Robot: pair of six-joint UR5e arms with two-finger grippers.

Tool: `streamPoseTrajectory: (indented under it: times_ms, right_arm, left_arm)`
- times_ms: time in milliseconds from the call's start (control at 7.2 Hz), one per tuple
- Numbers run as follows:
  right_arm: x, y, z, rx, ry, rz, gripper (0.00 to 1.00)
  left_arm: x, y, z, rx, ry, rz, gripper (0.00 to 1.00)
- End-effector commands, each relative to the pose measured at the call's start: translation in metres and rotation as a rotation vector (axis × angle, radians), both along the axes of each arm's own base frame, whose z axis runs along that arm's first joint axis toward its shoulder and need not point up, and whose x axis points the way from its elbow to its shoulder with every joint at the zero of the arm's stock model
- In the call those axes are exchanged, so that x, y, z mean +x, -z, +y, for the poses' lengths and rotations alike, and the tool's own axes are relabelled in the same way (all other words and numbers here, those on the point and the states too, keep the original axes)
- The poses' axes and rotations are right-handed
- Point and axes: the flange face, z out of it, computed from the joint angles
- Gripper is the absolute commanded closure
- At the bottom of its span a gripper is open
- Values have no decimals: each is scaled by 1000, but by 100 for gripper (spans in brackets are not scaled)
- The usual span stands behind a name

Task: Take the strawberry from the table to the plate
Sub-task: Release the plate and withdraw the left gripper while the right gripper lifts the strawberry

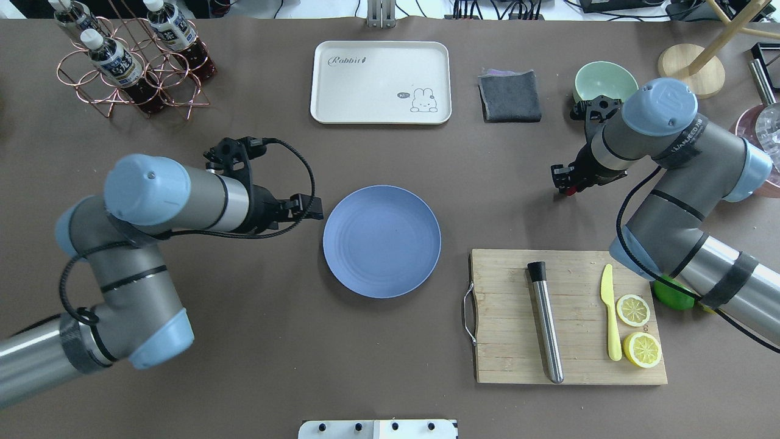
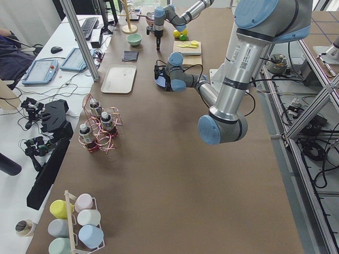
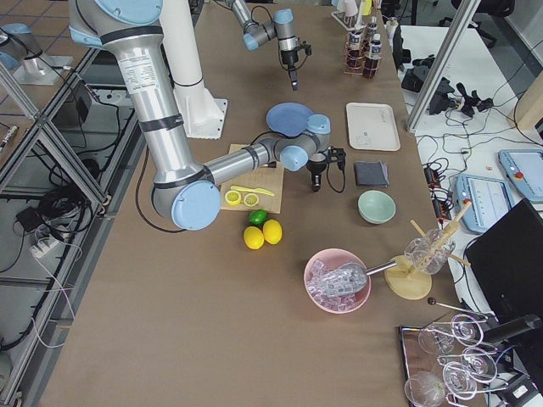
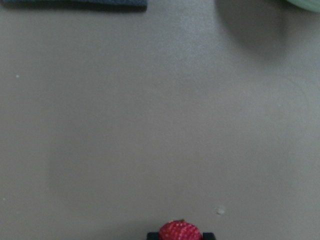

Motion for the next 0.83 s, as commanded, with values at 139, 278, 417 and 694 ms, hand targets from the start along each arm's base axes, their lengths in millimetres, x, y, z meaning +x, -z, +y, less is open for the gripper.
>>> streamPoseTrajectory:
  times_ms: [139, 278, 417, 694]
  right_arm:
    - [-8, 45, -1, -19, -57, -60, 100]
    - [-18, 60, 0, -25, -66, -80, 100]
    - [-36, 91, -1, -47, -77, -88, 100]
    - [-79, 152, 20, -92, -103, -113, 100]
  left_arm:
    - [-202, -107, -76, 77, -57, -144, 1]
    - [-254, -128, -92, 88, -61, -224, 2]
    - [-306, -161, -97, 130, -88, -317, 2]
    - [-420, -198, -109, 176, -192, -457, 2]
